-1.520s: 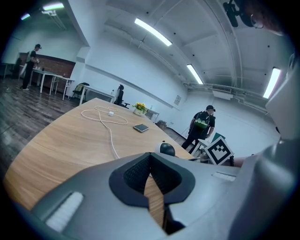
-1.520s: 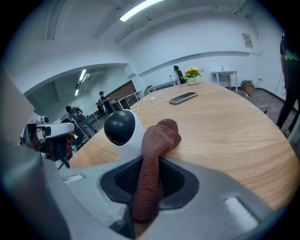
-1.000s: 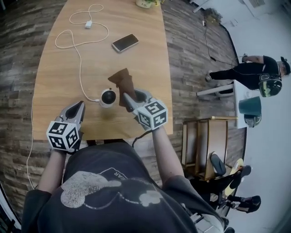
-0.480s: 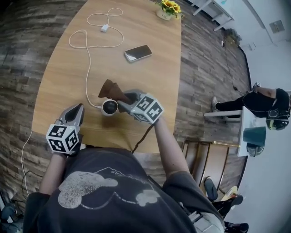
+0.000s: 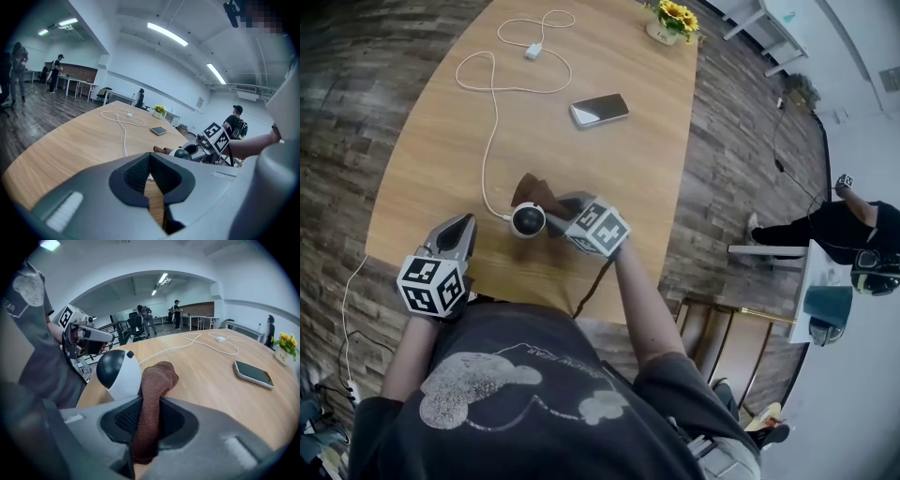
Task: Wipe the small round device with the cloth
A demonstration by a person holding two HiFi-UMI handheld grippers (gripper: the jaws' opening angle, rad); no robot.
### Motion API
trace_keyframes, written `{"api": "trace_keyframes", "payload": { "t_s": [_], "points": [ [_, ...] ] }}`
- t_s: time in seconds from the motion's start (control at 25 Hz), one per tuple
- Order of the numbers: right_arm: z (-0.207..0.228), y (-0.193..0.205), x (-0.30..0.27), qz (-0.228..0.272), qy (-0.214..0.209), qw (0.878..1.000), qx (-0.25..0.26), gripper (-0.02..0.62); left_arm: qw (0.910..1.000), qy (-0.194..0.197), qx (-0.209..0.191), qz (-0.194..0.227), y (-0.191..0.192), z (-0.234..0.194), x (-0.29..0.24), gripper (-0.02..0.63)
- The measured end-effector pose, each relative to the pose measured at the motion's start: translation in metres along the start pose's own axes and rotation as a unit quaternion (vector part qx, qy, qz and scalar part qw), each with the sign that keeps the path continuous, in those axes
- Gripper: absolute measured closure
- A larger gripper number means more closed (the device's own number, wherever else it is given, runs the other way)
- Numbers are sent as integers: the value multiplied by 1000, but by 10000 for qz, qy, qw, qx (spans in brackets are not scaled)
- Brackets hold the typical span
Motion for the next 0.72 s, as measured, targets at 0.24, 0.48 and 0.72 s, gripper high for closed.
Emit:
{"api": "trace_keyframes", "payload": {
  "t_s": [0.24,0.48,0.72],
  "points": [
    [8,-10,38,804,775,9901,-849,517,10000,-1,7,72,-4,-4,1,588],
    [-20,-63,87,2314,1236,9516,-1604,517,9998,90,12,192,-14,-13,1,588],
    [-58,-88,58,2341,1246,9455,-1888,517,9990,413,-96,167,-16,-12,-2,588]
  ]
}}
Point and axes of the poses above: the fingertips, and each gripper's own axes: x backward along the fingers, z to its right, y out of its underside, the point moved 1 cm from there along x, backward along the fingers, and after that the axes turned 11 degrees about -y, right-handed, at the moved point
